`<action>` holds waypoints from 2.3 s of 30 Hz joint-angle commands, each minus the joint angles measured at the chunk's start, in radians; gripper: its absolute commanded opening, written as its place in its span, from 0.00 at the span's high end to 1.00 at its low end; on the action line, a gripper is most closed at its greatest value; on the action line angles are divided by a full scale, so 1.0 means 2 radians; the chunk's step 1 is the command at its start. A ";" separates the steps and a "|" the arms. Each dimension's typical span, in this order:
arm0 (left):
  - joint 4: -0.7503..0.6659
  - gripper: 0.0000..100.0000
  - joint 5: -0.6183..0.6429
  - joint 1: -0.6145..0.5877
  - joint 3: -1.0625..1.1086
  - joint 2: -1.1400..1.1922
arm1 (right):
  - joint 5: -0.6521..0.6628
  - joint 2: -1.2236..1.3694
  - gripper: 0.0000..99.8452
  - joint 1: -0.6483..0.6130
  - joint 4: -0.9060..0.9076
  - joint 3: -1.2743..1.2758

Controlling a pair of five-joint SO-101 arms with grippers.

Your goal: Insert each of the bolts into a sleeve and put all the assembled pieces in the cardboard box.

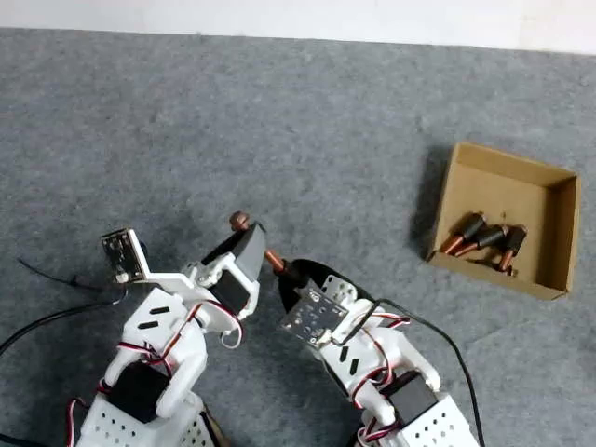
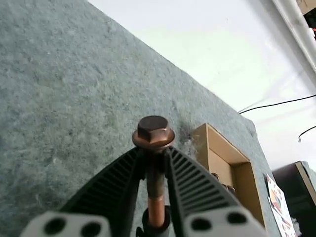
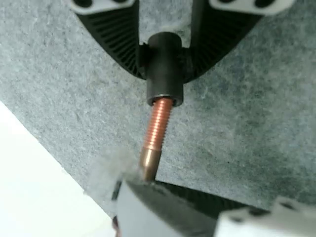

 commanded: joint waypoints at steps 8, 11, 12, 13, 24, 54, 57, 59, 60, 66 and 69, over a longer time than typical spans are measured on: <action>0.024 1.00 -0.071 0.046 0.026 -0.004 | 0.002 -0.003 1.00 0.018 -0.003 0.081; 0.048 1.00 -0.087 0.071 0.025 -0.004 | -0.012 -0.003 1.00 0.018 -0.003 0.081; 0.051 1.00 -0.093 0.076 0.025 -0.004 | -0.018 -0.003 1.00 0.018 -0.003 0.081; 0.052 1.00 -0.099 0.081 0.026 -0.004 | -0.021 -0.003 1.00 0.018 -0.003 0.081; 0.071 1.00 -0.106 0.079 0.024 -0.004 | -0.023 -0.004 1.00 0.044 -0.017 0.081; 0.048 0.55 0.040 -0.153 -0.005 -0.004 | -0.029 -0.004 1.00 0.132 -0.026 0.075; 0.048 0.55 0.038 -0.153 -0.005 -0.004 | -0.093 -0.004 1.00 0.200 -0.025 0.053; 0.048 0.55 0.038 -0.153 -0.001 -0.004 | -0.128 -0.004 1.00 0.257 -0.025 0.036; 0.046 0.55 0.037 -0.154 0.004 -0.004 | -0.143 -0.004 1.00 0.284 -0.025 0.025; 0.046 0.55 0.036 -0.154 0.011 -0.004 | -0.157 0.003 1.00 0.376 -0.025 -0.031; 0.047 0.55 0.036 -0.154 0.011 -0.004 | -0.156 0.012 1.00 0.395 -0.025 -0.063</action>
